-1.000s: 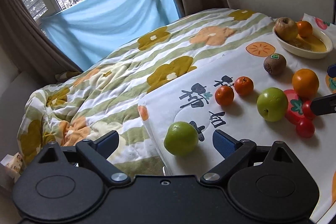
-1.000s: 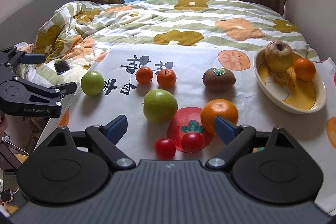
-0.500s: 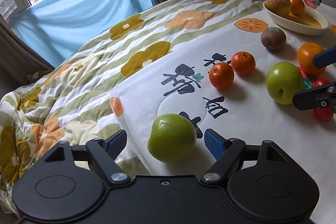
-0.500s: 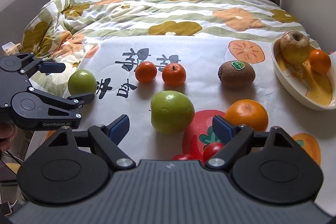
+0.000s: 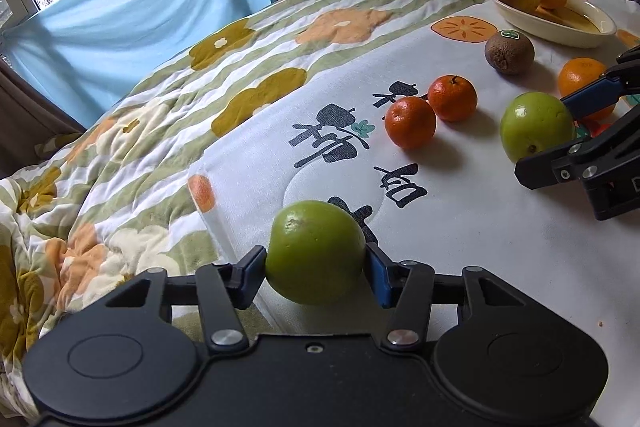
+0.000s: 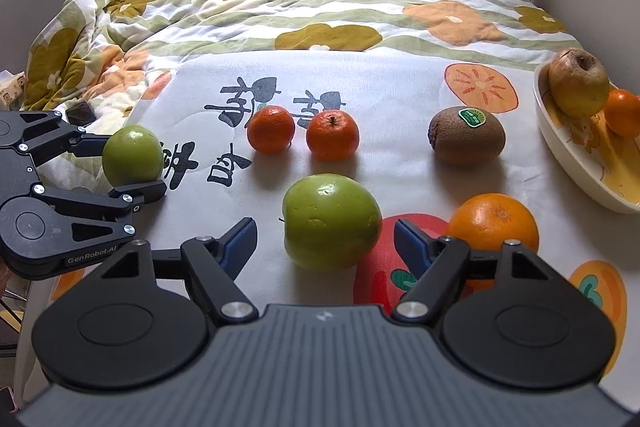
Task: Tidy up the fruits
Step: 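Grasp the large green apple with the left tool while the right tool grasps a small green apple, then carry both green apples over the duck bowl with both tools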
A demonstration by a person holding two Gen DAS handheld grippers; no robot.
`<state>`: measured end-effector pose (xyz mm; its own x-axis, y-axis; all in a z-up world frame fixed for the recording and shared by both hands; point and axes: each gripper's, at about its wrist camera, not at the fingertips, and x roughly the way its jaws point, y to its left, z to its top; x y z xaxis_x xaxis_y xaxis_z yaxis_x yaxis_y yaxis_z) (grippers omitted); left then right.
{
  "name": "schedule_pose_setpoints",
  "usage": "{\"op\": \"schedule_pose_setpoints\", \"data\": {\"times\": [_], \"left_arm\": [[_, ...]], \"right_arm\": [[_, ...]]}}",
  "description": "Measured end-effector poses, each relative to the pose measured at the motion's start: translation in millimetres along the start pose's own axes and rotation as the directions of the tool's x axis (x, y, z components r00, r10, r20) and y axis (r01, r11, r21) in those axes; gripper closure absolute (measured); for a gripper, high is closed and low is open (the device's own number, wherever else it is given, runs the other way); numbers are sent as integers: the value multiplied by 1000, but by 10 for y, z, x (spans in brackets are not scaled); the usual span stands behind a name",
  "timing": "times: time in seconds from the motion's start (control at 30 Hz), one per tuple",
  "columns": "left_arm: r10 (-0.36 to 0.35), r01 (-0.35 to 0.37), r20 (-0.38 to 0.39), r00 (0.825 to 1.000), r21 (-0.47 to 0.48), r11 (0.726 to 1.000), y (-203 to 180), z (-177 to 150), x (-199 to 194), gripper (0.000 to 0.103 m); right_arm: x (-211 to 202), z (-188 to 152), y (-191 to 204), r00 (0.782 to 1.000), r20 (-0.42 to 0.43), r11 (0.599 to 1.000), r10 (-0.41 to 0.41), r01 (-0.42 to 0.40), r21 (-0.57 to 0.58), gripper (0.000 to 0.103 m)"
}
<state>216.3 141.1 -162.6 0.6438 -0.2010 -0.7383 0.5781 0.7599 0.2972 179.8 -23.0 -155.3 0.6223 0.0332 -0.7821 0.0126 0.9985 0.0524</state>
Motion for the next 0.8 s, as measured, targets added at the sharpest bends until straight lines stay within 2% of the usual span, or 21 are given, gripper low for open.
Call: {"op": "schedule_pose_setpoints", "data": {"times": [0.23, 0.33, 0.6, 0.8], "left_arm": [[-11, 11, -7, 1000, -18, 1000, -21, -15, -41, 46], [-20, 19, -11, 1000, -30, 999, -36, -14, -68, 46], [-16, 16, 2, 1000, -62, 998, -94, -1, -229, 46], [41, -39, 21, 999, -105, 994, -85, 71, -454, 46]], "right_arm": [[57, 5, -56, 1000, -7, 1000, 8, -7, 22, 23], [74, 10, -74, 1000, -7, 1000, 17, -17, 25, 33], [-5, 18, -118, 999, 15, 999, 46, -46, 28, 33], [-176, 49, -179, 997, 39, 997, 68, -69, 28, 34]]}}
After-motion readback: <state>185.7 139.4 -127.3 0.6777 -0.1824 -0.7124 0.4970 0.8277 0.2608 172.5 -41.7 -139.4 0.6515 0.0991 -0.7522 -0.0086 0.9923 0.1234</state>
